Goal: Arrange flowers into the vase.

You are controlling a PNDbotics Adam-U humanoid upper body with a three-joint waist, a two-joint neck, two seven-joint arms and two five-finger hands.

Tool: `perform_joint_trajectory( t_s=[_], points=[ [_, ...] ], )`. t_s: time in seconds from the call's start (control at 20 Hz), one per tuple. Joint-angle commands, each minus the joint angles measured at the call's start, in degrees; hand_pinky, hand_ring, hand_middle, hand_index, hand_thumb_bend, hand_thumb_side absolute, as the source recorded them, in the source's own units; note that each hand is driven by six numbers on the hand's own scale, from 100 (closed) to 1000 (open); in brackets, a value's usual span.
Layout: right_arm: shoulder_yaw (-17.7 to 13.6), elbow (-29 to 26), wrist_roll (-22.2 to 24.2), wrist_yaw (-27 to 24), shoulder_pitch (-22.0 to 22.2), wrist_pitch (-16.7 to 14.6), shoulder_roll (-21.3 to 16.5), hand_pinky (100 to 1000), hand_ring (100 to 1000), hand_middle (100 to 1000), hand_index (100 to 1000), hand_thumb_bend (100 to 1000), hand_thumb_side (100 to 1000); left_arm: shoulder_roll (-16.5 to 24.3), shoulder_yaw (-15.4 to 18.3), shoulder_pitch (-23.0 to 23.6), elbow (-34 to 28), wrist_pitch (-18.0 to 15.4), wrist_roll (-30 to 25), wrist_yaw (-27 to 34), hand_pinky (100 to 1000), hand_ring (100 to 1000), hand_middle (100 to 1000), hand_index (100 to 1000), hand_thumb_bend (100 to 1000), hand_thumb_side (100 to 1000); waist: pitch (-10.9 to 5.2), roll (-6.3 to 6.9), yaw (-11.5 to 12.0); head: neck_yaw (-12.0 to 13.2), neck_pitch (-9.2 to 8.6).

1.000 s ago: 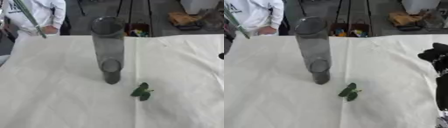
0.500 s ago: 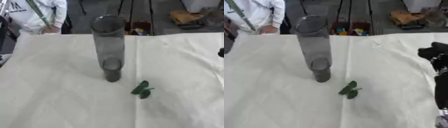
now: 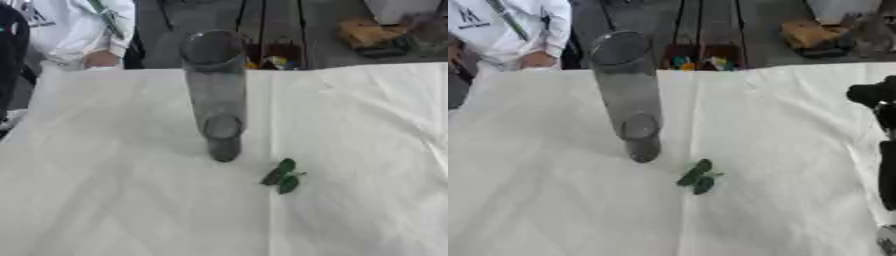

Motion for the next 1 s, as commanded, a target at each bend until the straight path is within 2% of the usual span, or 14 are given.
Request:
perform_joint_trajectory(
  t_s=[0.05, 0.1, 0.15, 0.65, 1.0],
  points=[
    [0.08, -0.98, 0.05, -0.62, -0.68, -0.14, -1.30, 725, 697, 607, 746, 100, 1000, -0.09, 0.44, -2.30, 0.02, -0.32, 0.31, 1.61, 100, 100, 100, 100, 100, 810, -1.32, 0.00, -0.31, 0.56, 0.34],
    [0.18, -0.98, 0.10, -0.71, -0.73, -0.05, -1.31, 726, 697, 607, 746, 100, 1000, -0.55, 0.44, -2.69, 0.17, -0.45, 0.46, 2.01, 100, 100, 100, 100, 100, 767, -1.32, 0.05, -0.55, 0.71, 0.33],
    [0.26, -0.98, 0.19, -0.77, -0.76, 0.03, -1.32, 726, 698, 607, 746, 100, 1000, -1.02, 0.43, -3.10, 0.24, -0.70, 0.62, 2.34, 100, 100, 100, 100, 100, 808, -1.32, 0.10, -0.79, 0.84, 0.29],
    [0.73, -0.98, 0.95, -1.33, -0.82, 0.68, -1.52, 730, 701, 608, 750, 100, 1000, -3.14, 0.04, -5.54, 0.11, -2.54, 0.86, 3.43, 100, 100, 100, 100, 100, 801, -0.90, 0.69, -2.07, 1.84, -0.21],
    [0.87, -0.98, 1.16, -1.50, -0.73, 1.18, -1.52, 736, 705, 609, 751, 100, 1000, -3.49, -0.40, -6.07, 0.11, -2.61, 0.67, 3.66, 100, 100, 100, 100, 100, 815, -0.47, 0.94, -2.64, 2.19, -0.59]
  ],
)
